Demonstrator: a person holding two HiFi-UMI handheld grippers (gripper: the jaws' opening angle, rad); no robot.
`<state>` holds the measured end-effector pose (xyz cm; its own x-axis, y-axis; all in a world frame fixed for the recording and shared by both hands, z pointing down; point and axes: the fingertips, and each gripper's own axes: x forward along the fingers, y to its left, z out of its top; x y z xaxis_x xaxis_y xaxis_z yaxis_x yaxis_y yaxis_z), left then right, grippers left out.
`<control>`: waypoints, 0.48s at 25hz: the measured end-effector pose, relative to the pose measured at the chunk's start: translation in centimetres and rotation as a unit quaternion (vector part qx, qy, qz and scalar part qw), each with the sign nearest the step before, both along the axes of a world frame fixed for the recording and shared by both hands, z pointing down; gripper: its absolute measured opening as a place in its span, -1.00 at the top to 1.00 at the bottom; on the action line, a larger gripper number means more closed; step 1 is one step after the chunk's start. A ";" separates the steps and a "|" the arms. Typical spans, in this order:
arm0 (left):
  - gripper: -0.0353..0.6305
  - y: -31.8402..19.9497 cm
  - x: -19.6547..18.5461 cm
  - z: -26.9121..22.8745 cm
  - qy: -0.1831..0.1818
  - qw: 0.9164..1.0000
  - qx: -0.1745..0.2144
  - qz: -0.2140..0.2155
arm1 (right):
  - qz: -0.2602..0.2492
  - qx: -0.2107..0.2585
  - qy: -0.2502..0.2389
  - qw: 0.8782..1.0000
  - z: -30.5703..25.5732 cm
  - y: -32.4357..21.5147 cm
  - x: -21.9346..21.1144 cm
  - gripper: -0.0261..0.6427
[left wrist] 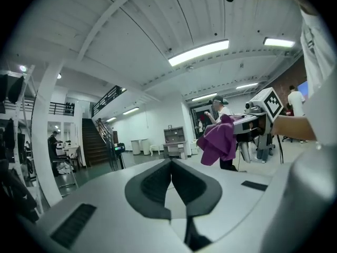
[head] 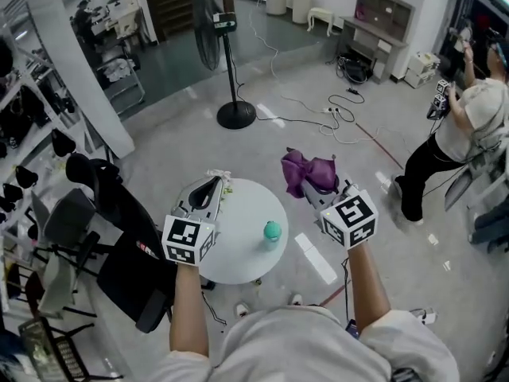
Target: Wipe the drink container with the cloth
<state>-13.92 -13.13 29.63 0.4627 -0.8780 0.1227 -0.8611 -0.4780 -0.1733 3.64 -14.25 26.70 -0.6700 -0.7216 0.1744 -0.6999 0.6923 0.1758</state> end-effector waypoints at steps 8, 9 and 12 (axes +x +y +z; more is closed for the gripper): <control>0.84 1.4 1.1 -3.8 -0.005 0.999 0.037 0.013 | -0.007 0.029 0.000 1.000 -2.6 1.7 -0.9 0.64; 0.84 1.6 1.2 -4.1 -0.005 0.999 0.040 0.013 | -0.008 0.033 0.000 0.999 -3.0 1.9 -1.0 0.64; 0.84 1.9 1.3 -5.0 -0.010 0.999 0.050 0.012 | -0.011 0.042 -0.002 0.999 -3.9 2.4 -1.2 0.64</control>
<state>-12.63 -11.24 24.66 0.4818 -0.8752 0.0448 -0.8457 -0.4777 -0.2378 2.42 -11.80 22.79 -0.6869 -0.7183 0.1108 -0.6849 0.6907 0.2319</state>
